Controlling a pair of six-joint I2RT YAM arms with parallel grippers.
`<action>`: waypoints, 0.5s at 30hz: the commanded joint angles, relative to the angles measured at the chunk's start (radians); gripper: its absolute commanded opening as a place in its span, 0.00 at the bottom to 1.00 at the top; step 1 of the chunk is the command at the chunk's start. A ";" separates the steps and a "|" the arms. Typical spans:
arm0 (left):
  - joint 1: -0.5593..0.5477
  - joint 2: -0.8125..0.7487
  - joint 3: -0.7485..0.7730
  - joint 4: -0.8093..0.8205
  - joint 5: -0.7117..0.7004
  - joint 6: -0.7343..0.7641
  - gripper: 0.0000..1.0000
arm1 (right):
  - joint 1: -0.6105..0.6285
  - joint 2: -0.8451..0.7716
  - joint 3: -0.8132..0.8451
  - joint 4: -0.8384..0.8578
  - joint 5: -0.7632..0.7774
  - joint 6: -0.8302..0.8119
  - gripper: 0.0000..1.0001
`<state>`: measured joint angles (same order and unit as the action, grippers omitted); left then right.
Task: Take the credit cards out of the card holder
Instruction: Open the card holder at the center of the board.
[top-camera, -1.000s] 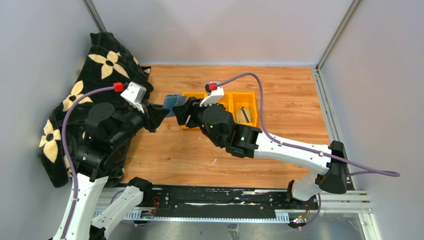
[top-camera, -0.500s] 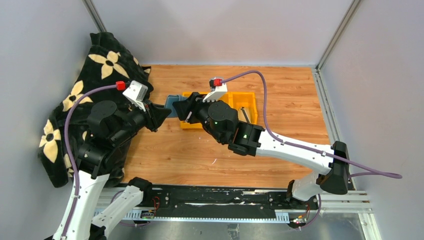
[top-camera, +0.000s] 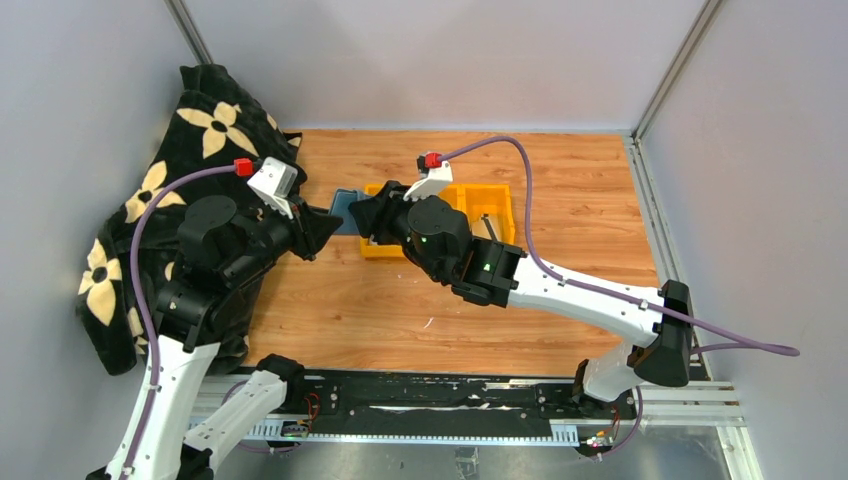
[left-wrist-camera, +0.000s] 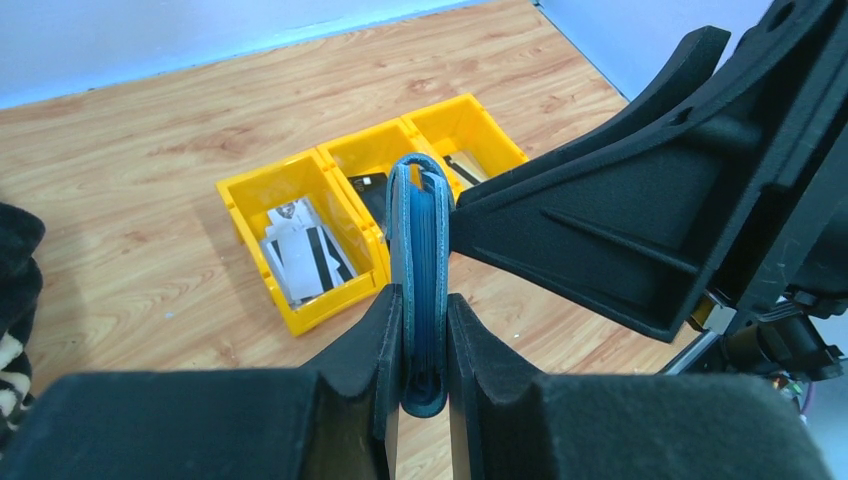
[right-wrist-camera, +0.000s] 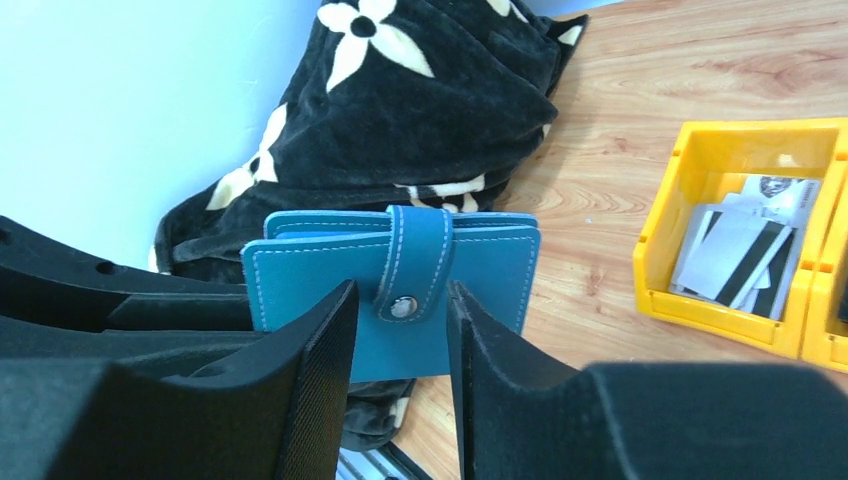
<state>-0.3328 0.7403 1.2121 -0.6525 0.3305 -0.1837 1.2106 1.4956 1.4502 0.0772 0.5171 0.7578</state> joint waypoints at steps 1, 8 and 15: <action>-0.006 -0.017 0.053 0.042 0.084 -0.020 0.00 | -0.016 0.020 0.003 -0.070 0.063 0.025 0.40; -0.006 -0.016 0.057 0.046 0.082 -0.027 0.00 | -0.016 0.031 0.018 -0.123 0.100 0.028 0.36; -0.006 -0.009 0.062 0.056 0.093 -0.049 0.00 | -0.008 0.106 0.098 -0.181 0.135 0.064 0.36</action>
<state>-0.3321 0.7464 1.2232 -0.6601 0.3309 -0.1947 1.2106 1.5291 1.4937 -0.0063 0.5621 0.7895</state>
